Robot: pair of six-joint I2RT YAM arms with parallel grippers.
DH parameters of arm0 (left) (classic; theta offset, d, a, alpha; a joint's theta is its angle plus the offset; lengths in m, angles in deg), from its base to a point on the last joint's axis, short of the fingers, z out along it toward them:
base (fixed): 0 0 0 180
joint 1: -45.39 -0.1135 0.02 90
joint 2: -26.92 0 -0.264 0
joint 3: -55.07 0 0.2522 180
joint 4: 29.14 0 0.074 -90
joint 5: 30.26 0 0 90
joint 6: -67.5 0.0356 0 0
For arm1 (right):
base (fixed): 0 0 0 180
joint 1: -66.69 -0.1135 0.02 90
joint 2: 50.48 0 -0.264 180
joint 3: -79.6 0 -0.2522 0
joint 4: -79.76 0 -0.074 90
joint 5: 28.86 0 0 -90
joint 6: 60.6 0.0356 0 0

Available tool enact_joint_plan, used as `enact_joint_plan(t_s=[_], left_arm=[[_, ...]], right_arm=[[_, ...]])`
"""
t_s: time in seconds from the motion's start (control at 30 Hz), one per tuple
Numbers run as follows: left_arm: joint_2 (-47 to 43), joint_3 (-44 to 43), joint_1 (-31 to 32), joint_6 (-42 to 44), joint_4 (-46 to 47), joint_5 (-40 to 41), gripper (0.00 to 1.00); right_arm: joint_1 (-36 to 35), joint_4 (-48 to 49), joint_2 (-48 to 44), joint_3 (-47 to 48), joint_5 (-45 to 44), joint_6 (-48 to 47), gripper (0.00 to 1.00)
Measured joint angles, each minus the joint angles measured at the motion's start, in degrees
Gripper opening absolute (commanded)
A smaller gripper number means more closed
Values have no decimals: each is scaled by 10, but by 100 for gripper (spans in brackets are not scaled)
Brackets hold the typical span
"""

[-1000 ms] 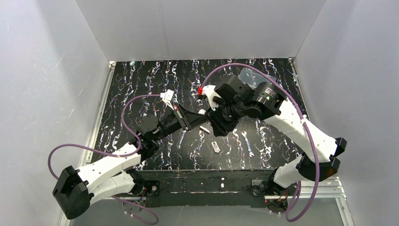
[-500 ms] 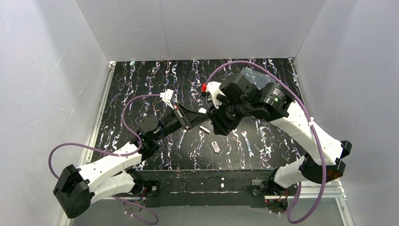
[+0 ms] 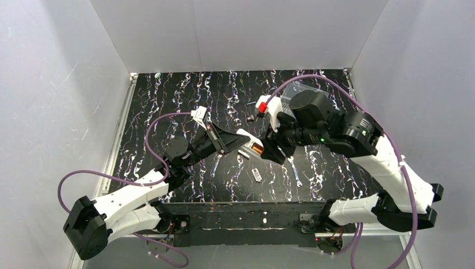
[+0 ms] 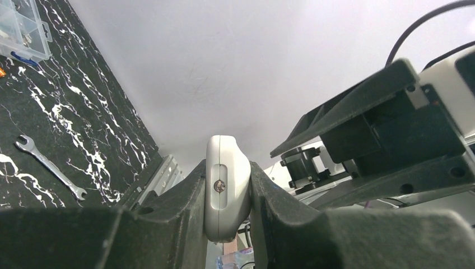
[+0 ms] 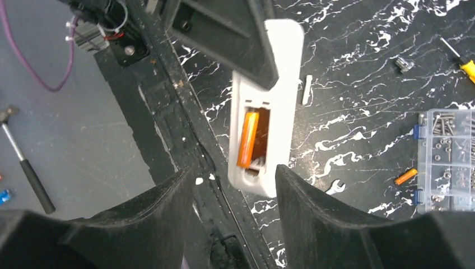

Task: Load the batteries into the remote control

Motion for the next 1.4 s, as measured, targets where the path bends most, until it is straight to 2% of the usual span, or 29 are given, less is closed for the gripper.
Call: enact_joint_plan(t_s=[0.37,0.5,0.67,0.83,1.03,1.4], left_arm=[[-40,21,0,-34,-30,0,0],[-76,29,0,-43,-62,-6,0],[-114,49,0,-51,-96,-10,0],[-139,54,0,-52,-127,-12,0],[-146,54,0,-52,-140,-14,0],[-147,54,0,-54,-146,-16,0]], right_arm=[[0,107,-156,-185,144,-180,55],[5,132,-178,-202,231,-259,57],[58,129,-144,-176,345,-353,58],[119,85,-52,-103,449,-455,58],[124,31,14,-71,497,-539,62],[124,-17,17,-74,529,-595,62]])
